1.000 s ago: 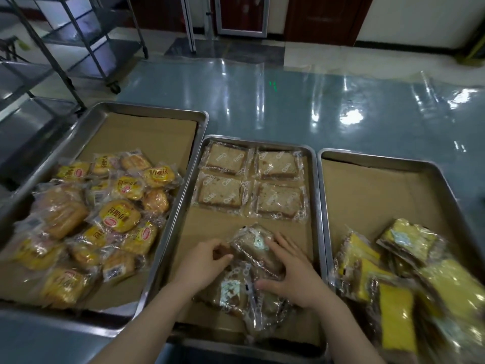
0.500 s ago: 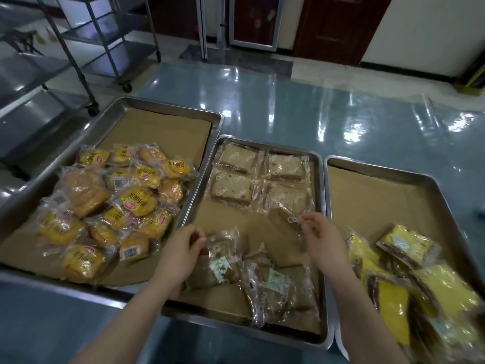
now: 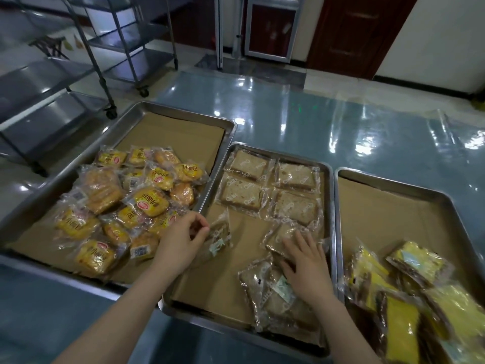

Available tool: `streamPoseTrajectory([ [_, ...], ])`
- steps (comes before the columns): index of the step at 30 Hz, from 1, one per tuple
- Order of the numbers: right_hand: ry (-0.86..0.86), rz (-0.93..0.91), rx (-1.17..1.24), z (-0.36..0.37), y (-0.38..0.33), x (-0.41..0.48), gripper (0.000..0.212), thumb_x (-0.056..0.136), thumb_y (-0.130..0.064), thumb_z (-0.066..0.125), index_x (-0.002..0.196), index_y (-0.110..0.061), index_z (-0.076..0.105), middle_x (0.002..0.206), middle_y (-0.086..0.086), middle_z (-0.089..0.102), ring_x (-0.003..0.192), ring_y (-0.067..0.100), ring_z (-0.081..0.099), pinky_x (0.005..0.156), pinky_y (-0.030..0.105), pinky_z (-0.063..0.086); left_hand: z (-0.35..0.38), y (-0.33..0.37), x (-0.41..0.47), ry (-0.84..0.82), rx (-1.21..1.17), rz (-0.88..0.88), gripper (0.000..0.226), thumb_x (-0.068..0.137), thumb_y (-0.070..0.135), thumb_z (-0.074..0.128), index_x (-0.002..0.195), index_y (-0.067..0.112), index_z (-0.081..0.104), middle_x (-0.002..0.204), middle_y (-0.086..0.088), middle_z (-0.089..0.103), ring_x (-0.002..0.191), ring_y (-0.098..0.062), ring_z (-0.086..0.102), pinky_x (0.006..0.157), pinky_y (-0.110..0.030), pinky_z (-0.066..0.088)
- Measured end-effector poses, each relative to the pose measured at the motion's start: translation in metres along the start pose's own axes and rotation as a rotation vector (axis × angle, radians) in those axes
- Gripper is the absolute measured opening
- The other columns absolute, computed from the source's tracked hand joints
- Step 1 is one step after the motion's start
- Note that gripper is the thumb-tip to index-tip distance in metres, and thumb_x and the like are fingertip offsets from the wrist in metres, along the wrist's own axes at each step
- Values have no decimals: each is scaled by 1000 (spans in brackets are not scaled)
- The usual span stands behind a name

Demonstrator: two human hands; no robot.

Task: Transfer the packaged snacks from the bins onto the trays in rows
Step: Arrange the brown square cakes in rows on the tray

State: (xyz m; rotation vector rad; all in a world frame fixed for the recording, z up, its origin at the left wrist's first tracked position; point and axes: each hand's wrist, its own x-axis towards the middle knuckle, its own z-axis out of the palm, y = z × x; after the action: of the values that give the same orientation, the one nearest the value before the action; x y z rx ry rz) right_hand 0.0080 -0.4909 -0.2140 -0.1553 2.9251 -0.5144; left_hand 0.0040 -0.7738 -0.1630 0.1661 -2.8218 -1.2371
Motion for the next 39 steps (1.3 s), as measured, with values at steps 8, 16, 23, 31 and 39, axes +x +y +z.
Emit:
streamPoseTrajectory([
  [8,70,30,182,1,2,-6,43,93,-33,55,135,-34,47,155,-8,24,145,12,4,118,37,6,3,-3,-11,-219,131,86,41,76,33,73,112,43,56,99,24,58,92,-3,54,75,-26,47],
  [16,154,-18,201,9,1,-11,40,94,-23,54,133,-28,52,152,-7,30,143,7,5,119,35,1,5,-1,-21,-119,363,180,35,82,17,63,112,35,66,71,12,62,64,-6,46,49,-23,34],
  [23,213,-10,194,15,1,-12,38,93,-17,55,130,-26,56,149,-6,37,142,8,14,119,34,4,39,-6,-18,56,632,540,68,57,-4,72,120,23,64,115,-5,64,101,-28,60,80,-41,46],
  [31,240,10,186,21,0,-14,35,94,-13,52,127,-22,60,146,-2,43,141,13,23,119,34,8,64,-24,-40,-118,509,347,48,82,7,62,128,16,55,142,-9,46,136,-23,33,111,-41,16],
  [39,358,25,77,21,-4,-17,39,91,-1,53,128,-11,59,148,9,40,143,28,21,115,39,18,99,-1,-8,-178,531,4,62,94,51,9,141,31,-26,152,-5,-20,137,-29,-24,110,-43,-15],
])
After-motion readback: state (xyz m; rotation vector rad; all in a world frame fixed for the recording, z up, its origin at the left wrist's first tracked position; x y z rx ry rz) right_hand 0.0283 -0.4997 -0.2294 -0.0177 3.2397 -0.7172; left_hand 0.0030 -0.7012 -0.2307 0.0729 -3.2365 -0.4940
